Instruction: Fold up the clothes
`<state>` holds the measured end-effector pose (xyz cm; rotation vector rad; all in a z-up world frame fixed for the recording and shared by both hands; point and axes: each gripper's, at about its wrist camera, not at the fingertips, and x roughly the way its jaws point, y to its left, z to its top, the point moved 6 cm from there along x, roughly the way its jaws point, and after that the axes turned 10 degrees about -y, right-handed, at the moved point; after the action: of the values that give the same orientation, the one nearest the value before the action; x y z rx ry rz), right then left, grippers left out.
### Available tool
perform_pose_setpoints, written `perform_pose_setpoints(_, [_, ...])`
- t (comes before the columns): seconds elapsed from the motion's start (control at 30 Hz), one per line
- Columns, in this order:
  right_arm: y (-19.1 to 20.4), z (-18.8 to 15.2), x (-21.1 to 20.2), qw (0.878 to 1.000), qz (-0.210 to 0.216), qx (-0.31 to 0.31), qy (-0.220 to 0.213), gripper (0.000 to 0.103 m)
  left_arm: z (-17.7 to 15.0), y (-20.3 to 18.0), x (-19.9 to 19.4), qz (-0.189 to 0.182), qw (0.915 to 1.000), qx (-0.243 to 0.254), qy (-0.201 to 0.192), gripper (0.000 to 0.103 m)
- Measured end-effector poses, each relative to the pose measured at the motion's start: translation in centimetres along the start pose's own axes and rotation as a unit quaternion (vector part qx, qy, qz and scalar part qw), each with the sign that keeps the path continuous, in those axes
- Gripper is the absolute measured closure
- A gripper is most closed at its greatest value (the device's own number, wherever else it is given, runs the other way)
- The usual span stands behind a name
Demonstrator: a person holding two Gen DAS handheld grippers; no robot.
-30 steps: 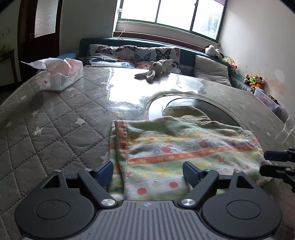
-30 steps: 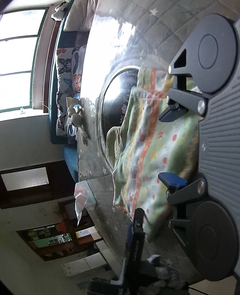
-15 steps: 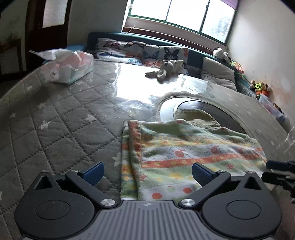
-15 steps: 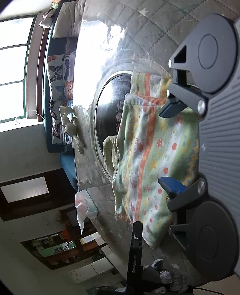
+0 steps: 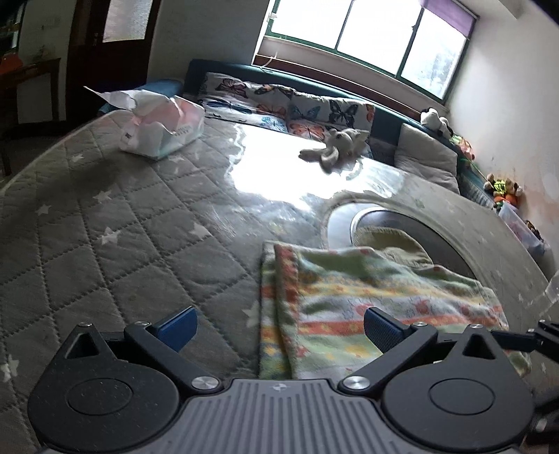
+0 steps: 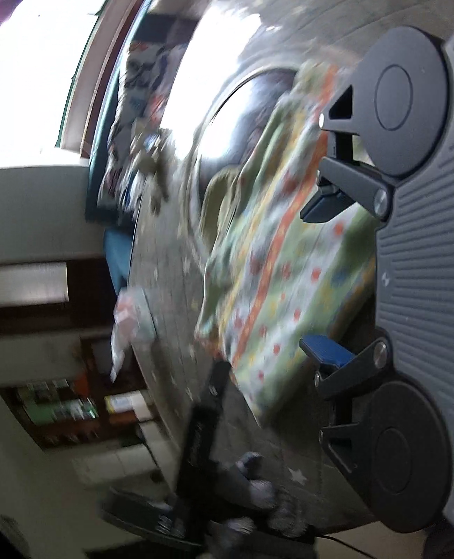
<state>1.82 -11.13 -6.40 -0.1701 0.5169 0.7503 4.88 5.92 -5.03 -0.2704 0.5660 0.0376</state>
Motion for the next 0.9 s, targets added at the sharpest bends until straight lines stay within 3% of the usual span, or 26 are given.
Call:
perform_pose_setpoints(0.2, [5.4, 1.1, 2.3, 0.994, 0.038, -0.102, 0.006, 0.031, 0.6, 0.7, -0.1, 0.009, 0.9999, -0.013, 0.004, 0.000])
perform_pose_setpoints(0.43, [10.1, 1.2, 5.1, 0.978, 0.056, -0.202, 0.011, 0.040, 0.8, 1.1, 0.1, -0.014, 0.9984, -0.052, 0.017, 0.000])
perform_pose_setpoints(0.6, [11.1, 1.0, 6.3, 0.975, 0.058, -0.213, 0.018, 0.060, 0.7, 1.3, 0.2, -0.029, 0.9959, -0.080, 0.030, 0.000])
perform_pose_setpoints(0.67, [11.0, 1.1, 6.2, 0.976, 0.061, -0.208, 0.015, 0.075, 0.5, 1.4, 0.4, -0.034, 0.9944, -0.093, 0.037, 0.000])
perform_pose_setpoints(0.73, [10.9, 1.2, 5.9, 0.978, 0.065, -0.198, 0.009, 0.083, 0.4, 1.6, 0.5, -0.039, 0.9918, -0.113, 0.045, 0.000])
perform_pose_setpoints(0.9, [9.4, 2.4, 4.2, 0.986, 0.068, -0.149, -0.017, 0.089, 0.5, 1.7, 0.7, -0.064, 0.9796, -0.180, 0.062, 0.000])
